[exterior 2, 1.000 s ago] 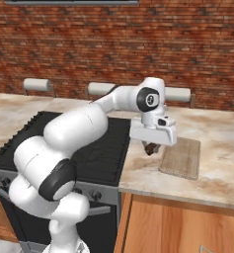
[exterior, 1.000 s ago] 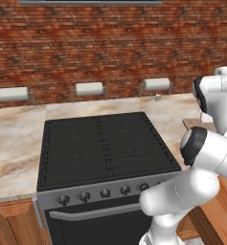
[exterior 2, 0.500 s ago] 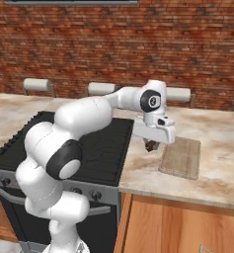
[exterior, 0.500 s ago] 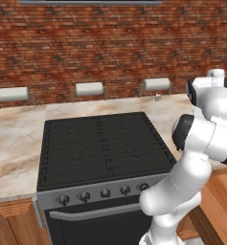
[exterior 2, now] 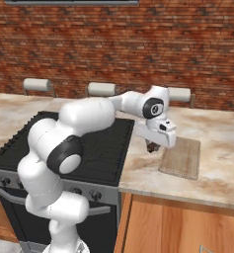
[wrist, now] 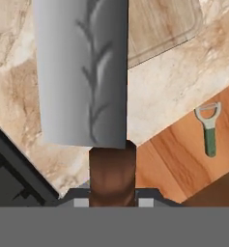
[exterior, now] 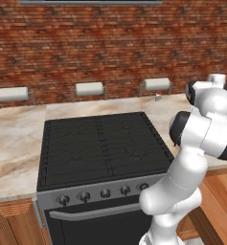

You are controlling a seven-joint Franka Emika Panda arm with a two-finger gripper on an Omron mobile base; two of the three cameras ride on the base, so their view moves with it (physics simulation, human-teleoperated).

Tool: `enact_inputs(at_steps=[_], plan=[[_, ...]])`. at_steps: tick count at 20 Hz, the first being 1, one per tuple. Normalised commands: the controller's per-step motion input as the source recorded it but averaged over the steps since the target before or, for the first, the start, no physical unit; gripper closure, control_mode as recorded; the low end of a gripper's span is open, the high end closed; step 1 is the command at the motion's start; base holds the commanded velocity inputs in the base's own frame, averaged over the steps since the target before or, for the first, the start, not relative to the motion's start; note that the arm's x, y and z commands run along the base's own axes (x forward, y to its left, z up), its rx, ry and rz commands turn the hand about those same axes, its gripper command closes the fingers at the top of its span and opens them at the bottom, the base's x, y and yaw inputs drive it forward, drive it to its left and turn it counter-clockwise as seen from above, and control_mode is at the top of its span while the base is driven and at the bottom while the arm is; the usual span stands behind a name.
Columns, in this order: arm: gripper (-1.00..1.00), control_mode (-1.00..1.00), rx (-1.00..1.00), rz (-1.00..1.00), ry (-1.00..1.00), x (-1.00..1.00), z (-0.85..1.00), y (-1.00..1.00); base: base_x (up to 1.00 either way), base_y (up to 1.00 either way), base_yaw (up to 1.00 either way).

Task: Open the drawer on the right and place the cutting tools on the cutting board.

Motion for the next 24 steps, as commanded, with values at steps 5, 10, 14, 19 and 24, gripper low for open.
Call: enact_inputs(at_steps=[5,10,14,19,24], plan=[[1.0,-1.0,0.0,0.0,-0.24,0.13,-0.4,0.0,0.0,0.0,0.0],[1.0,-1.0,0.0,0.0,-0.13,0.45,-0.26,0.0,0.0,0.0,0.0],[1.0,-1.0,-0.03,-0.01,0.0,0.63,-0.05,-0.02,0.0,0.0,0.0],[1.0,-1.0,-0.08,-0.04,0.0,0.52,-0.05,-0.18,0.0,0.0,0.0],[1.0,-1.0,-0.05,-0.05,0.0,0.43,-0.12,-0.31,0.0,0.0,0.0]])
